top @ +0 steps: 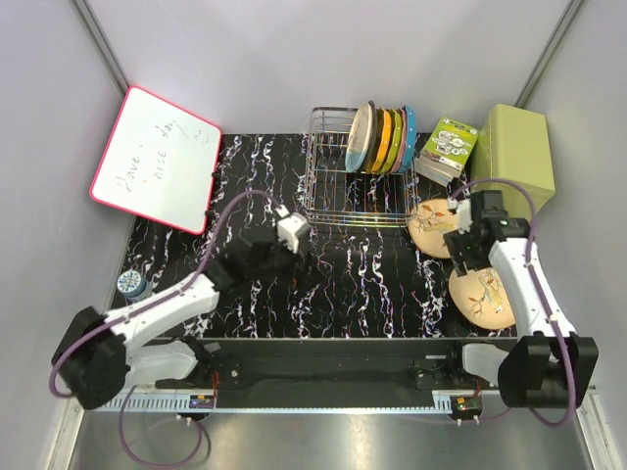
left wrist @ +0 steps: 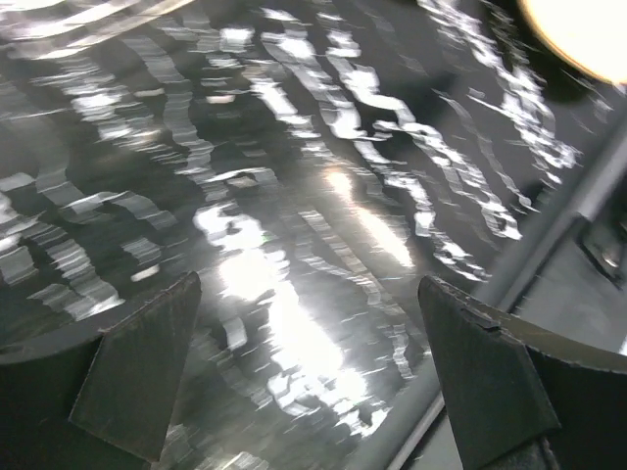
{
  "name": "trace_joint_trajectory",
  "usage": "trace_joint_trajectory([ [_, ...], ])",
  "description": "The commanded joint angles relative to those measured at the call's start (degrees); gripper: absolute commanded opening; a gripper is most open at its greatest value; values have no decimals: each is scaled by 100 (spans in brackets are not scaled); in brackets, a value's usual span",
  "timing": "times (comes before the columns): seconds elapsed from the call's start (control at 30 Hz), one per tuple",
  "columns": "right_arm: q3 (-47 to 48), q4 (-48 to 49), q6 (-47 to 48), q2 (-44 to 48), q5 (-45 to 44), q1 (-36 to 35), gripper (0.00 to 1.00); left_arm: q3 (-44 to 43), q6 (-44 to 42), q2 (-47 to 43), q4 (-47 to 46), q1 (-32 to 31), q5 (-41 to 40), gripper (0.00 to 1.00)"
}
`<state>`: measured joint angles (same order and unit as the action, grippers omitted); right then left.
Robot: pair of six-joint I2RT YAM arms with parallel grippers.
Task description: Load the plates into the dish rack
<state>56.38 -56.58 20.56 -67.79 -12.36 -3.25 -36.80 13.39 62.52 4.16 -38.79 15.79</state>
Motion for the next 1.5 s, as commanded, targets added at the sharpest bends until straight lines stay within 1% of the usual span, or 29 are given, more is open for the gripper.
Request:
trace_joint_trajectory([
  [0.0,146,138,694,283,1226,1270,73,-405,426,1004,-1528,-857,-312,99],
  [0.03,110,173,930,327,1549,1474,73,-520,524,1234,-1698,-1216,-653,99],
  [0.07,40,243,1028,345,1648,1615,73,-661,681,1471,-1952,-1350,-813,99],
  [0.1,22,252,1108,345,1727,1869,73,-975,1013,2013,-2085,-1464,-858,99],
  [0.13,40,270,1161,311,1911,2028,73,-1187,1139,2297,-2182,-1657,-832,99],
  [0.17,101,279,1179,275,2035,2195,73,-1659,1279,2587,-2235,-1754,-832,99],
  [0.2,153,287,1179,171,2140,2501,74,-1899,1585,3129,-2288,-1825,-797,99],
  [0.23,215,288,1144,117,2280,2609,73,-2119,1779,3387,-2393,-1895,-545,99],
  [0.27,355,279,1117,65,2352,2714,74,-2460,2008,3624,-2638,-1913,-472,99],
  [0.3,434,279,1082,-40,2413,2794,74,-2612,2488,4010,-2753,-1931,-454,99],
  [0.4,637,288,889,-216,2571,2847,74,-3122,3185,4626,-3070,-2010,-533,99],
  [0.43,681,305,767,-261,2555,2847,74,-3228,3292,4733,-3079,-2062,-699,99],
  [0.53,839,279,669,-226,2546,2908,75,-3509,3556,5129,-3185,-2221,-656,99],
  [0.57,883,279,669,-139,2546,2935,75,-3623,3713,5225,-3228,-2247,-595,99],
  [0.6,910,253,669,-95,2572,2952,75,-3659,4115,5444,-3351,-2300,-499,98],
  [0.67,962,156,625,-42,2633,2979,75,-3650,4583,5699,-3815,-2361,-375,95],
  [0.7,963,130,555,-24,2642,2979,75,-3694,4881,5814,-3957,-2431,-323,91],
  [0.73,954,112,511,-33,2634,2979,75,-3747,4988,5928,-4080,-2467,-174,84],
  [0.8,901,86,362,-15,2616,2988,75,-3975,5270,6280,-4257,-2554,-94,79],
  [0.83,849,68,344,-15,2625,2996,75,-4054,5375,6403,-4362,-2581,-85,75],
  [0.87,822,68,335,28,2625,2996,74,-4177,5576,6630,-4415,-2599,-111,73],
  [0.97,726,85,352,99,2642,2997,74,-4519,5465,6930,-4459,-2748,-304,69],
  [1.1,620,77,370,160,2572,3005,74,-4775,5587,7195,-4389,-2950,-559,65],
  [1.23,602,33,370,327,2563,3005,74,-4959,5745,7397,-4328,-2968,-752,58],
  [1.3,646,-29,370,380,2546,3005,74,-5126,5789,7590,-4240,-2968,-753,56],
  [1.37,673,-90,370,442,2519,3005,74,-5408,6068,7809,-4143,-2951,-683,56],
  [1.47,673,-143,431,530,2493,3005,74,-5496,6210,7863,-4020,-2968,-691,47],
])
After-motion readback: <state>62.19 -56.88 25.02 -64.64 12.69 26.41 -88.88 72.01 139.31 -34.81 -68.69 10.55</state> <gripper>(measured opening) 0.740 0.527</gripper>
